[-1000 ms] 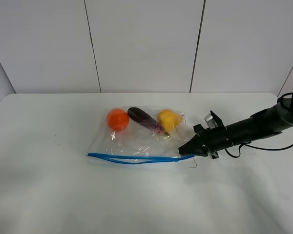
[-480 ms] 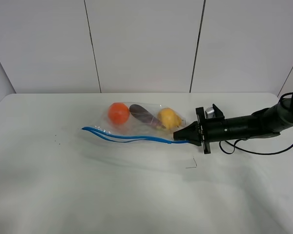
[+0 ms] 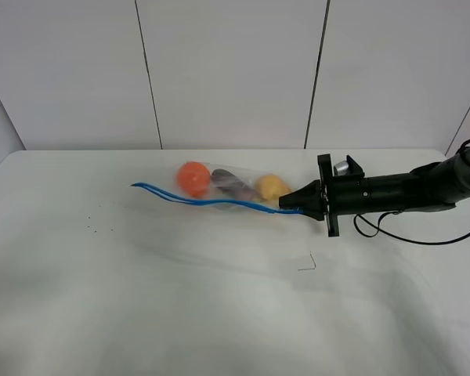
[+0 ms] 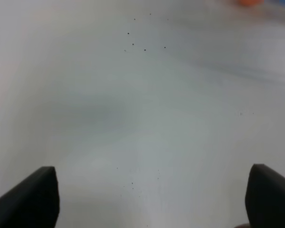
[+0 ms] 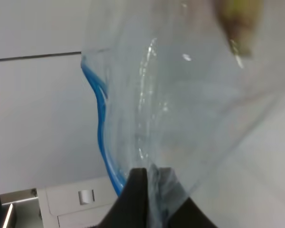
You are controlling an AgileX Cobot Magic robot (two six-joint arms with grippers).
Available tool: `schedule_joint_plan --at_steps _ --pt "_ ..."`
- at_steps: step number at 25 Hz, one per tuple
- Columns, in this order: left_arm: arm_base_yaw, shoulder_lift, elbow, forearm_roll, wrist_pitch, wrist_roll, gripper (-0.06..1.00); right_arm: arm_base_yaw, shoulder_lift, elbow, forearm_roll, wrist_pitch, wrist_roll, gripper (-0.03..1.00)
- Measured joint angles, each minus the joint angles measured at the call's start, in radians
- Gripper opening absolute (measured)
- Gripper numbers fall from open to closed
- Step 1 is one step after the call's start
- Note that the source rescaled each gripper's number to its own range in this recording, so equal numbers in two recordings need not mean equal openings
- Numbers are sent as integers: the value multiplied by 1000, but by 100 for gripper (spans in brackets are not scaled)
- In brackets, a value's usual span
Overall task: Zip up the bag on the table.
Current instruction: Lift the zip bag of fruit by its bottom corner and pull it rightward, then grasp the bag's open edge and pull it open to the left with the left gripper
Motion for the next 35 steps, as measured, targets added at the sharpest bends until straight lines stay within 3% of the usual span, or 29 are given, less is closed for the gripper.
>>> schedule_joint_plan --at_steps 31,35 --pt "0 0 0 0 0 0 100 0 -11 0 0 0 30 0" --pt "0 52 -40 1 -13 -42 100 0 -11 0 0 0 30 0"
